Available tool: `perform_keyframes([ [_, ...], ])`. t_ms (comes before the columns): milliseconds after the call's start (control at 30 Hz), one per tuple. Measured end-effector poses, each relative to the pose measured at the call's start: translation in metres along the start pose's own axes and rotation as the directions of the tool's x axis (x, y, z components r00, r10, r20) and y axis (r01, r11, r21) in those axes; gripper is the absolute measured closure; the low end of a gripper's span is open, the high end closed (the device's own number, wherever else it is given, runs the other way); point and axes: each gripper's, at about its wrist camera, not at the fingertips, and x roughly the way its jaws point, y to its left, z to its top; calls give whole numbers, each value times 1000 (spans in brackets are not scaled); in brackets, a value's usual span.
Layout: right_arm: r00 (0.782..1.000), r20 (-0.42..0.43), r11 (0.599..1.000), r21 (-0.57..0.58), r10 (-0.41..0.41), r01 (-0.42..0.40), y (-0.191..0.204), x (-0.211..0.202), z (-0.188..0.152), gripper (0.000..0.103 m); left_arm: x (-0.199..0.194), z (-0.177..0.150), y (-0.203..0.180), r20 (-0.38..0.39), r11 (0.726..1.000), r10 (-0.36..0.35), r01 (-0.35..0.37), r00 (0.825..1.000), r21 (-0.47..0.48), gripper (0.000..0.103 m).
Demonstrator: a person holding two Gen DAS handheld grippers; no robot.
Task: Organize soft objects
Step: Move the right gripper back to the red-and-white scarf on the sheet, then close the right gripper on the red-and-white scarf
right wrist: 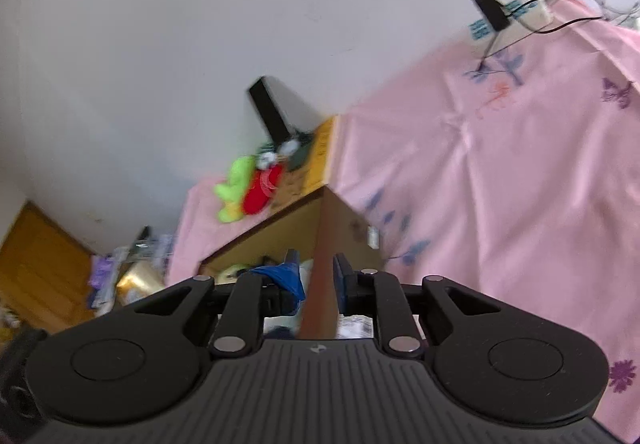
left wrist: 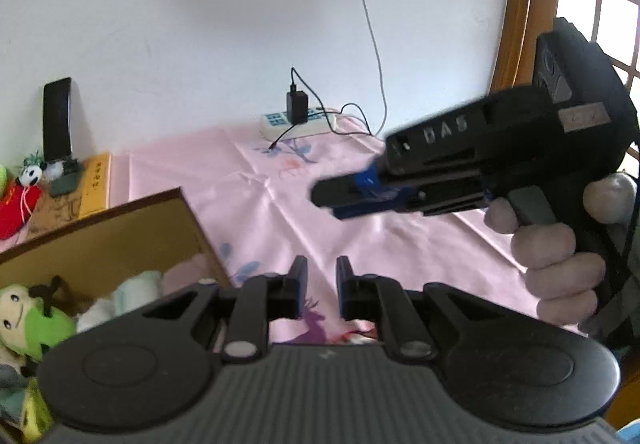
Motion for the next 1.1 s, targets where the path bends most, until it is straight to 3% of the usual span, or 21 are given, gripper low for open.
perform_keyframes([
  [67,997,-25,997,-9,-72,72,-4,6,-6,97,0,-8,6,-41,999,-51,51,998,1,93],
  [167,976,-61,977,-58,-209,206,-12,10,-23,96,5,-27,1,-116,991,-128,131,985,18,89],
  [200,970,-79,972,-67,-231,226,-16,11,-28,95,7,-33,-3,-139,987,-150,156,979,33,84],
  [267,954,-120,960,-85,-276,267,-23,11,-39,95,16,-42,-13,-169,982,-168,179,971,56,51],
  [400,912,-137,918,-145,-388,369,-30,16,-52,94,40,-54,-27,-233,971,-206,228,950,71,47],
  [533,897,-173,910,-160,-406,381,-38,16,-58,94,73,-60,-34,-277,969,-210,237,938,68,46],
  [633,885,-196,903,-175,-423,393,-42,18,-64,94,96,-68,-37,-322,977,-172,204,931,67,45],
  [733,887,-233,916,-131,-399,378,-52,20,-66,94,111,-74,-39,-347,982,-150,179,926,53,45],
  [800,889,-262,927,-97,-374,362,-59,20,-66,93,112,-74,-43,-335,983,-143,174,931,64,45],
  [833,890,-281,933,-81,-358,350,-62,20,-65,92,111,-75,-44,-333,983,-141,173,932,69,53],
  [867,892,-294,938,-68,-344,339,-64,20,-64,92,111,-75,-45,-336,982,-141,175,931,72,70],
  [1000,902,-339,960,-17,-268,279,-73,16,-63,96,108,-75,-47,-340,983,-148,177,929,56,80],
  [1100,914,-339,972,-7,-224,236,-73,12,-61,98,101,-71,-48,-317,985,-134,160,939,57,84],
])
